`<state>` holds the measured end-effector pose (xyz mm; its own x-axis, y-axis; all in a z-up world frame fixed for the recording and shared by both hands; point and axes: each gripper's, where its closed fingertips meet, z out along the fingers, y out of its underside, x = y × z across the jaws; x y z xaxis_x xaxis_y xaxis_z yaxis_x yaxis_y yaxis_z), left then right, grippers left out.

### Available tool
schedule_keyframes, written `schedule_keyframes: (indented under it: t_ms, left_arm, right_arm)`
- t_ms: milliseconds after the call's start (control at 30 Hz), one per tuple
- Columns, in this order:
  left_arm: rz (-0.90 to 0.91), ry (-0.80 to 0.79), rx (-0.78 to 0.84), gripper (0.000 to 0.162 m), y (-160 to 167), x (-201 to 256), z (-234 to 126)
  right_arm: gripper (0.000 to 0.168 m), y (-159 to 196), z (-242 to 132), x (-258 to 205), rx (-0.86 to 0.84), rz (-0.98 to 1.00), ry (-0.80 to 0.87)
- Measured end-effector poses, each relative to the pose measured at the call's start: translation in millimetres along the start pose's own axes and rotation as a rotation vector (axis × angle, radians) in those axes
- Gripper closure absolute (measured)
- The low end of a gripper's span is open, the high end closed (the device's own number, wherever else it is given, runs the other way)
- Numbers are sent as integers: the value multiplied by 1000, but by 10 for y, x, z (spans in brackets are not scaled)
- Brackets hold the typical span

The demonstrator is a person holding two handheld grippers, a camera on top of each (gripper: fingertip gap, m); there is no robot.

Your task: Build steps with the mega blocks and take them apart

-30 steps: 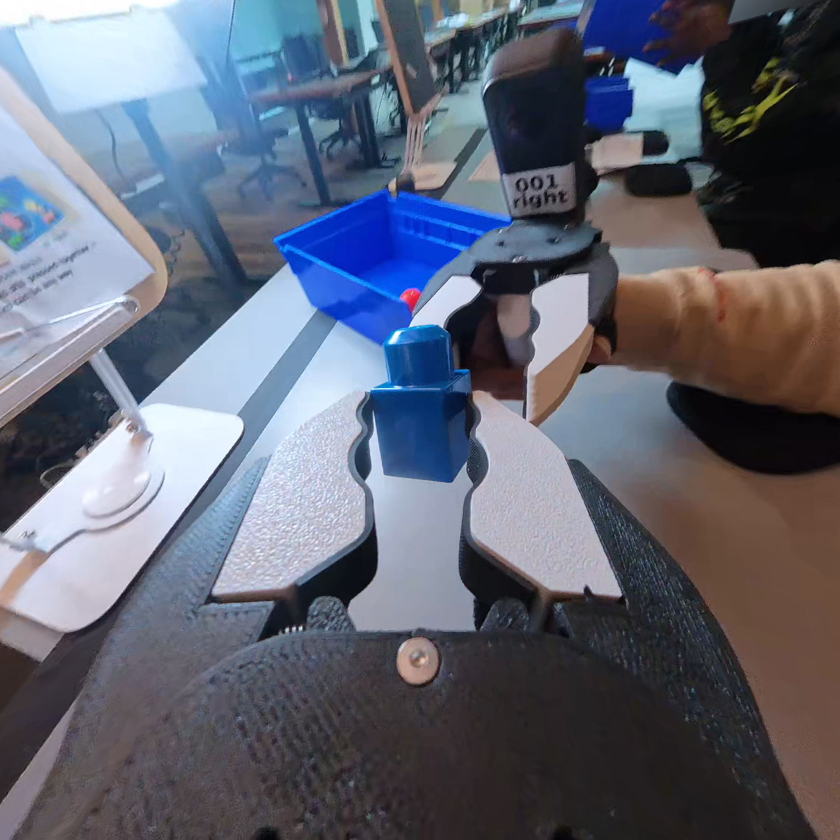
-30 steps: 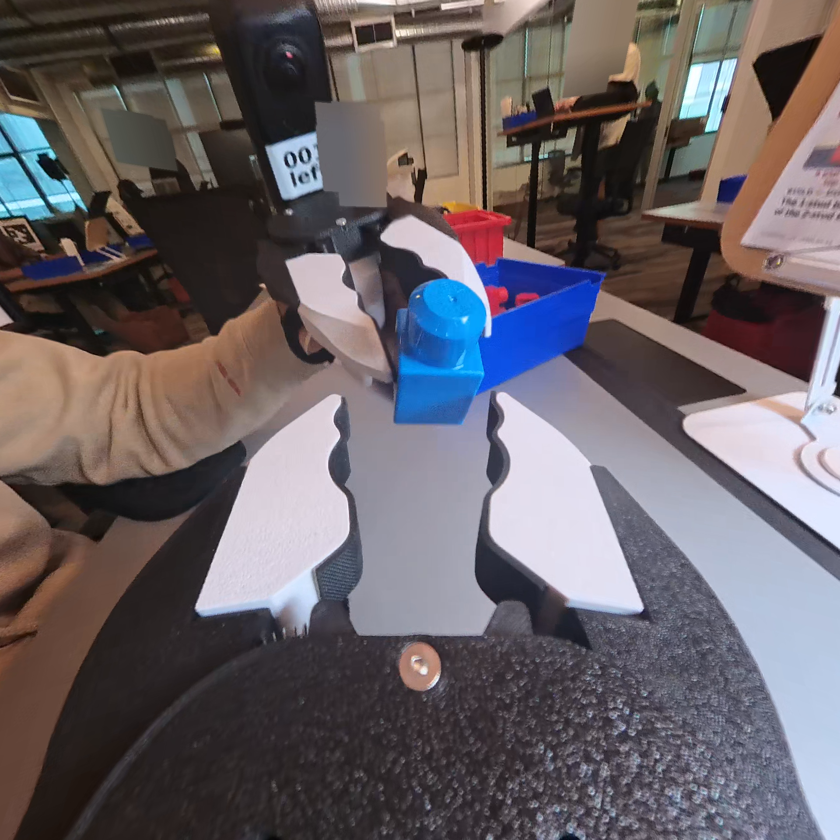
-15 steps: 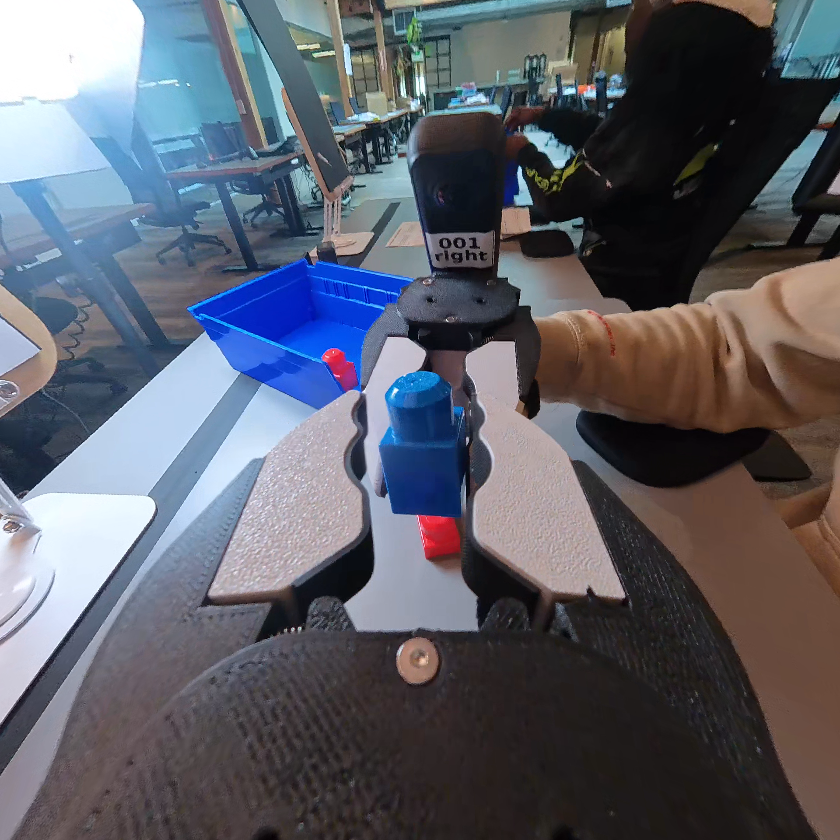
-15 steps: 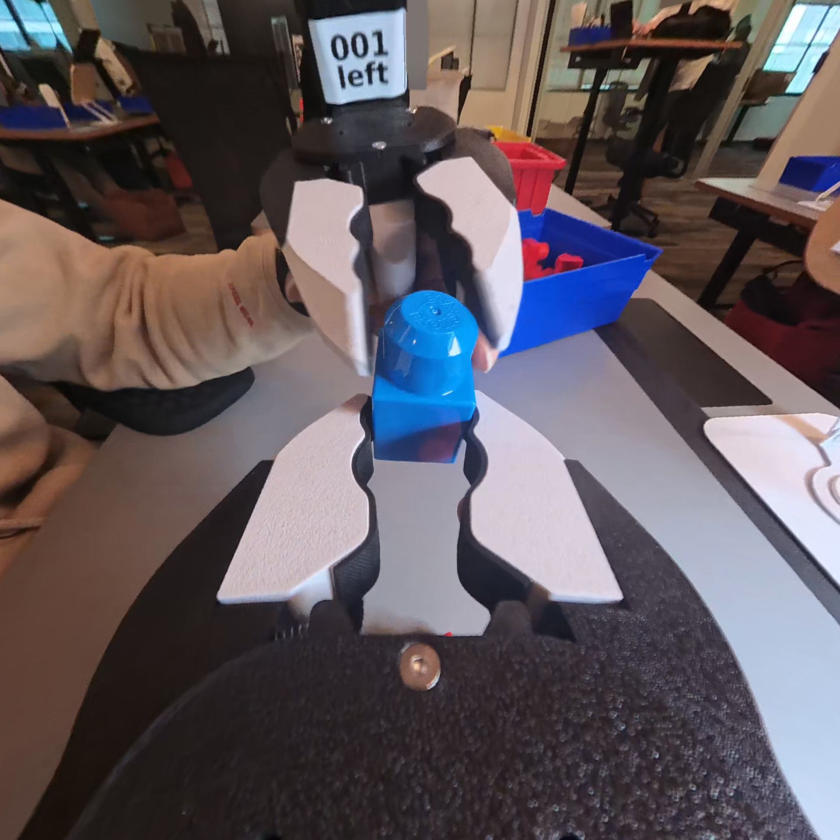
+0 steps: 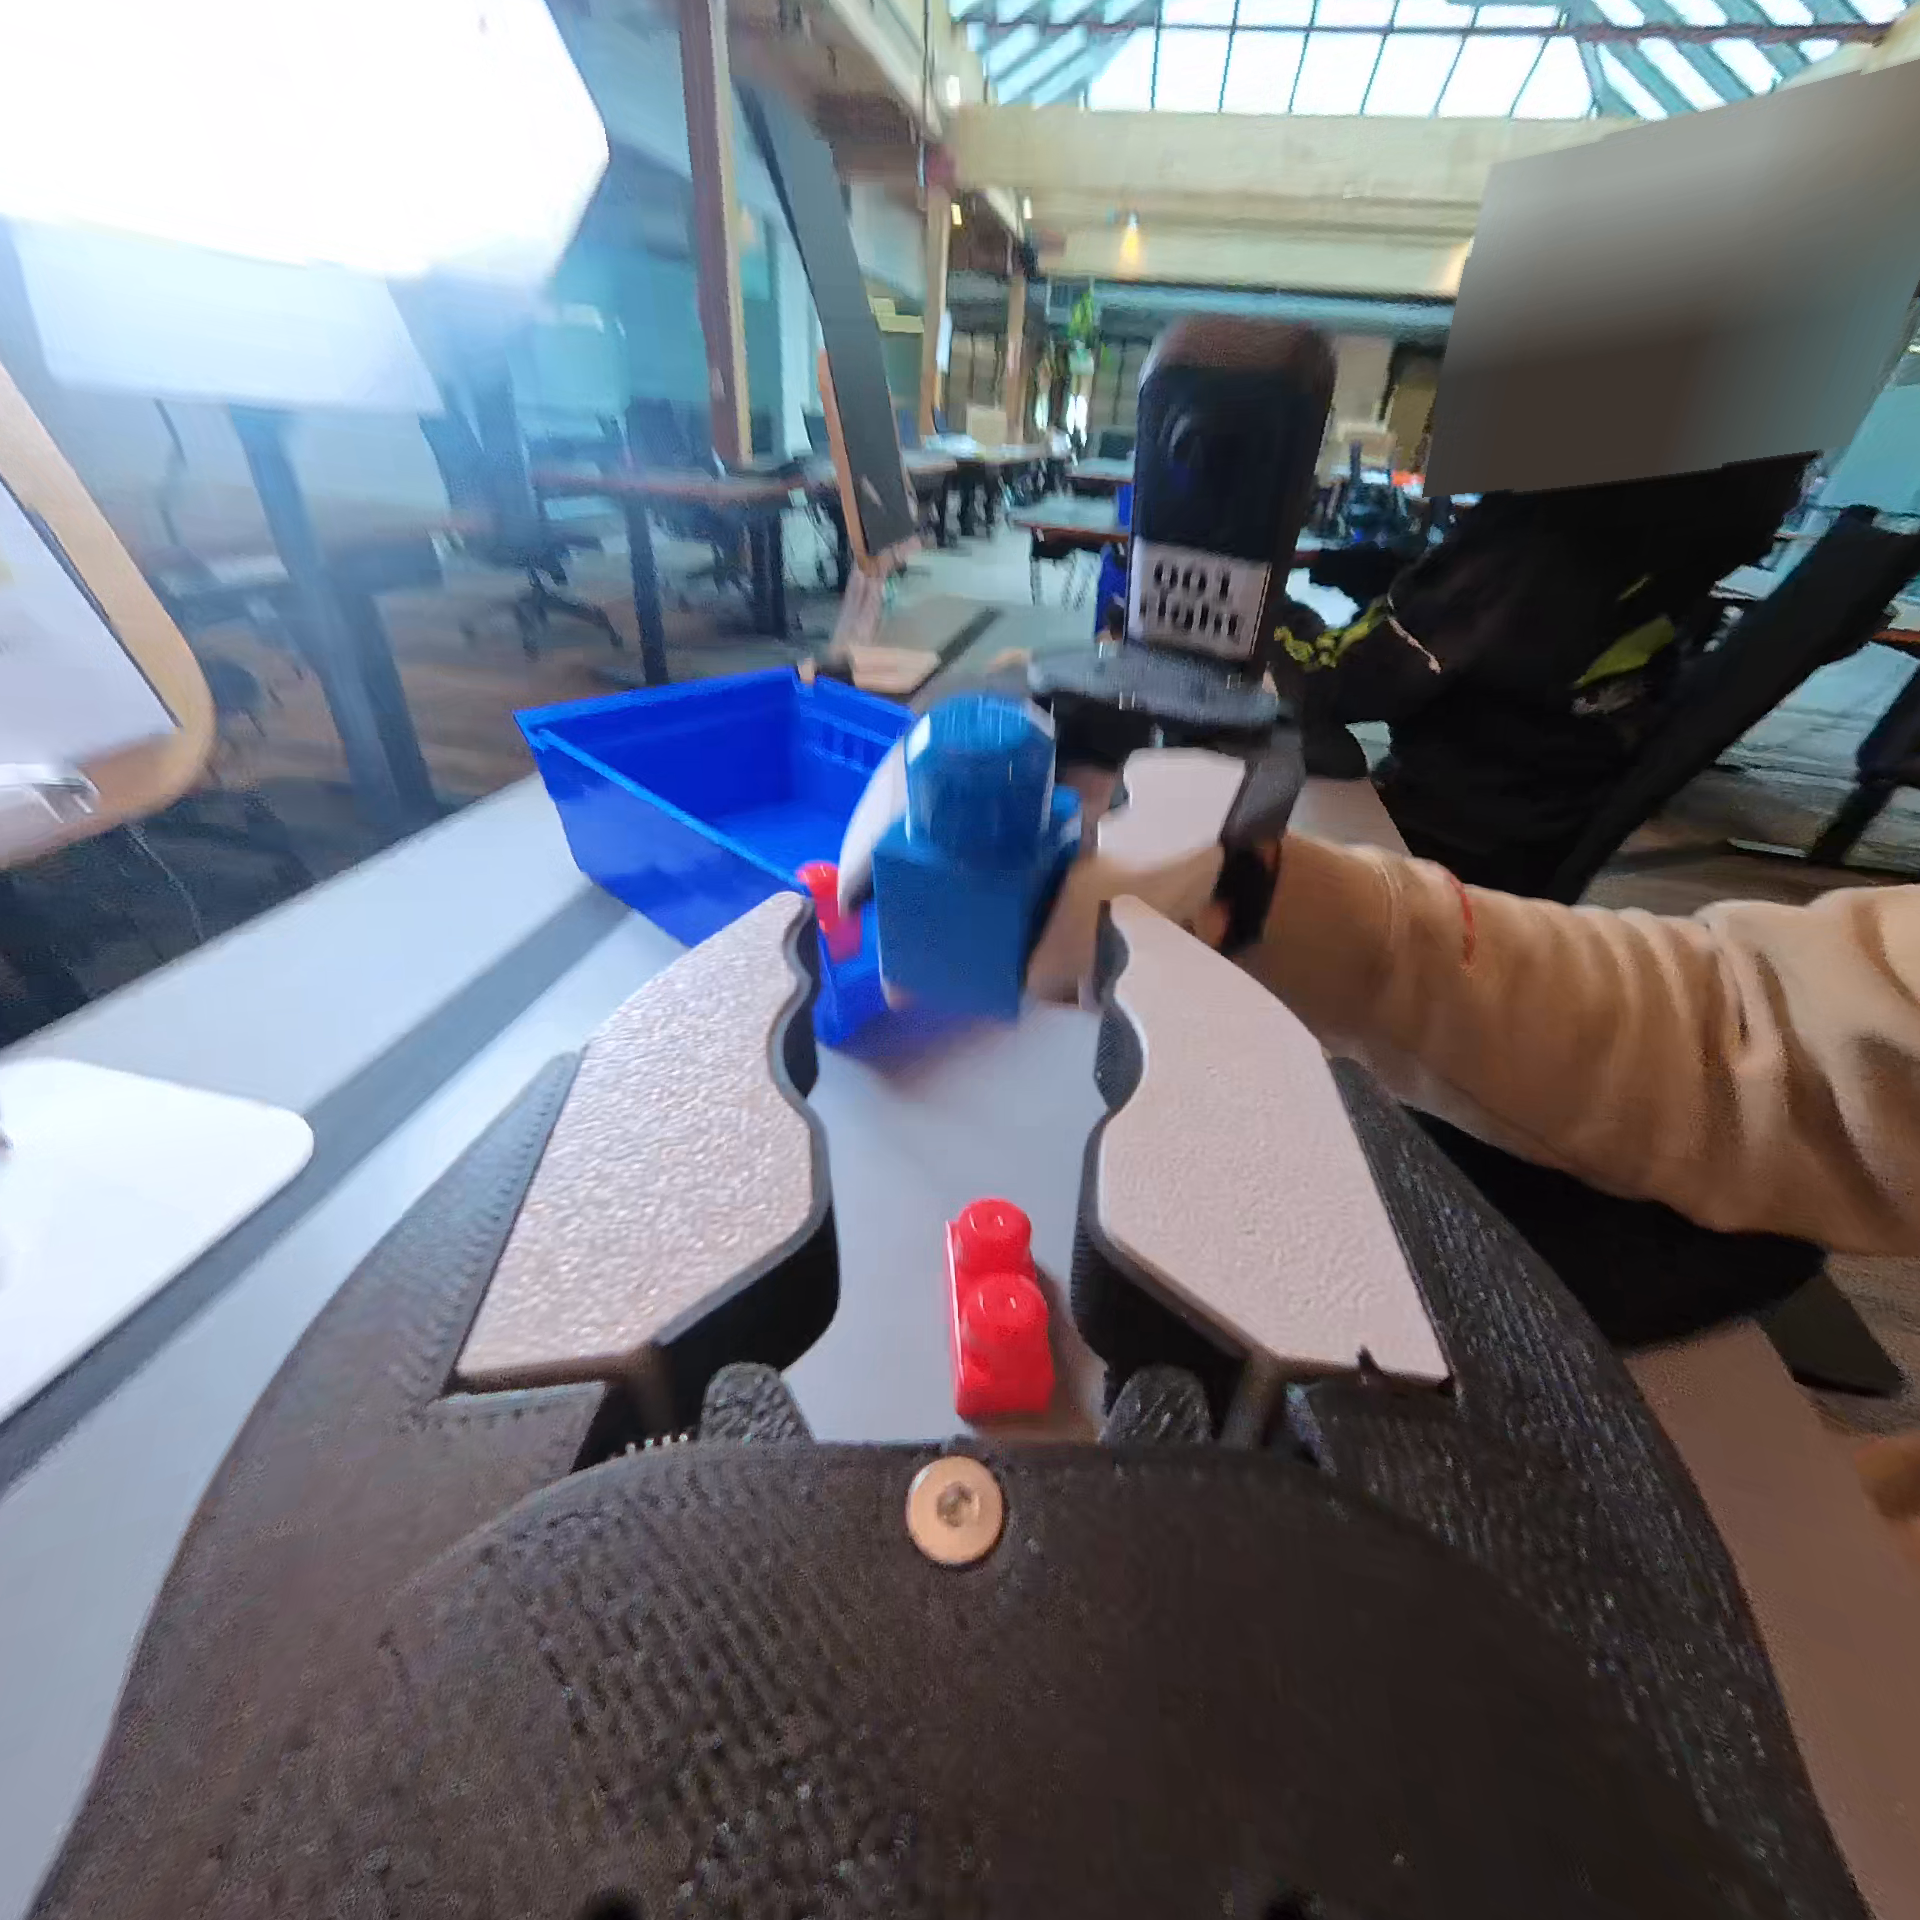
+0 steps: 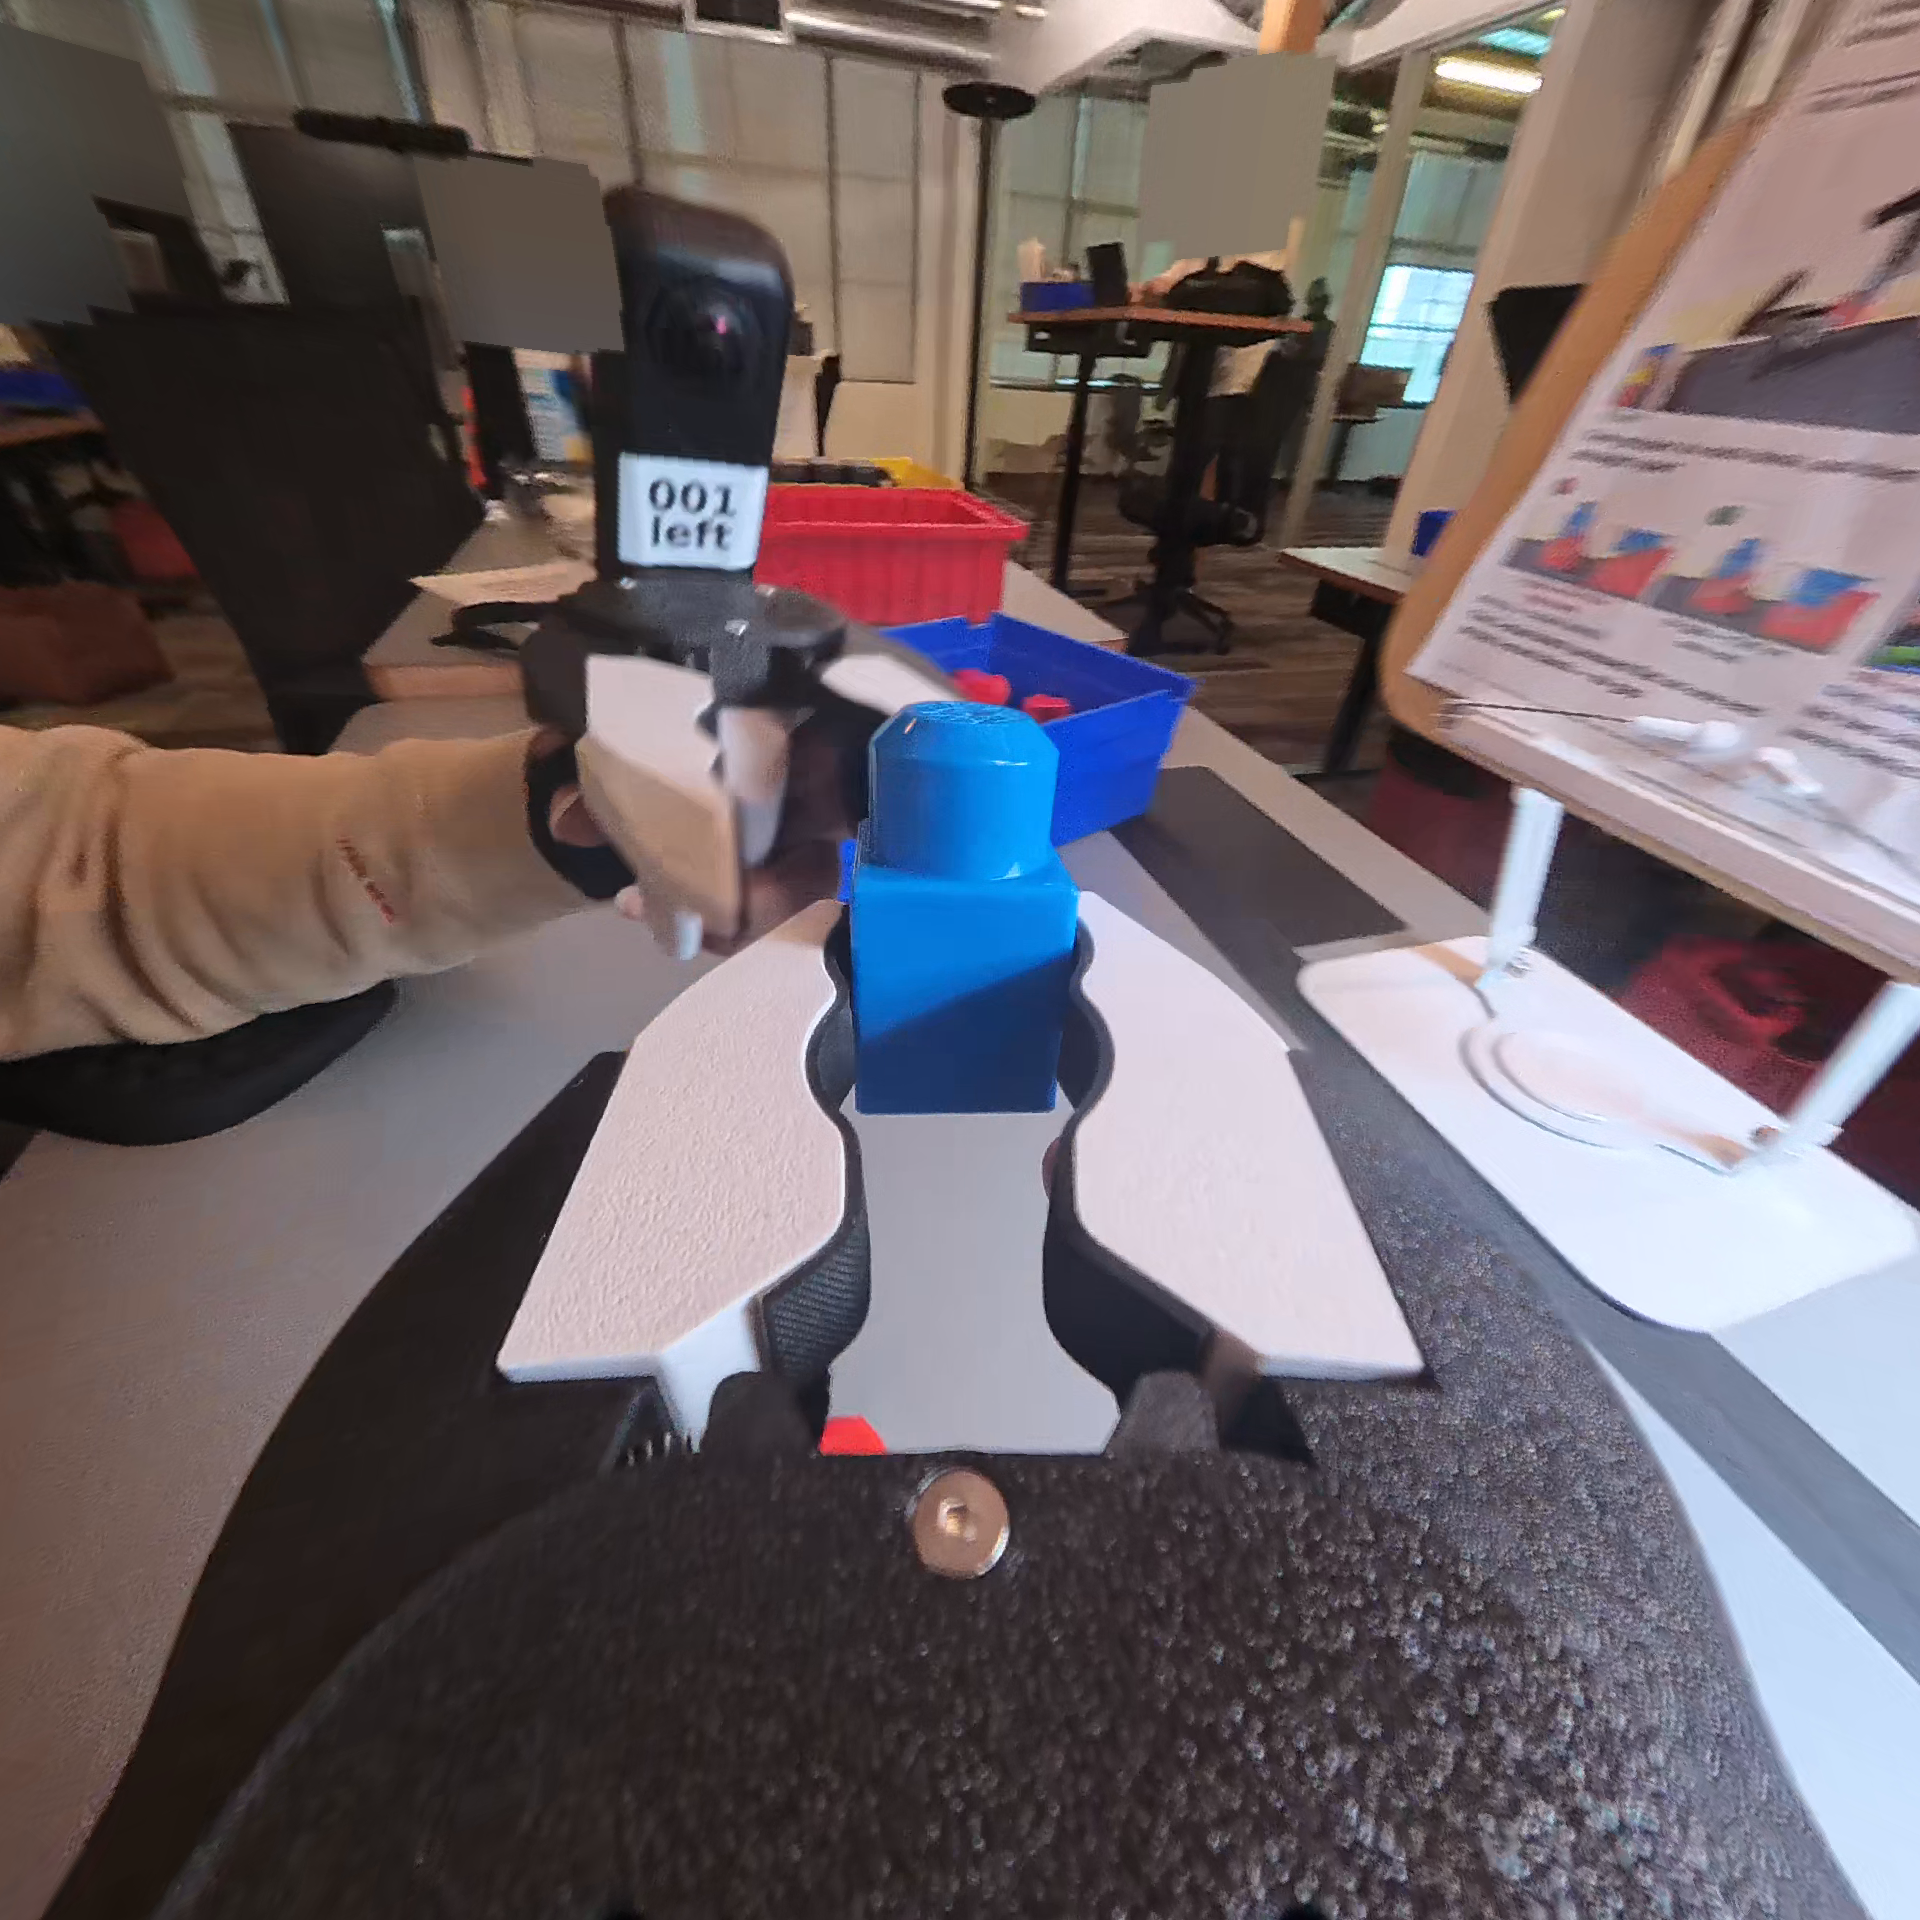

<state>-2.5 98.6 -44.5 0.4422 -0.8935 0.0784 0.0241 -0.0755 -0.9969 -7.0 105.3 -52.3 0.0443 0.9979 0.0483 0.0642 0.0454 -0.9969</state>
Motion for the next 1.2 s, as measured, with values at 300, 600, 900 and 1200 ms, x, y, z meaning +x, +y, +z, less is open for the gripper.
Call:
schedule_keyframes:
  t_ms: [300, 600, 900, 1200]
  left_arm:
    - [-37, 1, -711, 93, 1662, 203, 429]
    - [157, -51, -787, 126, 1851, -17, 315]
    - [88, 86, -568, 127, 1200, -23, 22]
    - [47, 117, -359, 128, 675, 38, -54]
  right_arm:
    - [132, -122, -469, 521, 70, 92, 183]
    - [132, -95, -265, 242, 49, 77, 51]
    - [132, 457, 90, -141, -148, 78, -153]
    - [132, 414, 118, -179, -32, 156, -203]
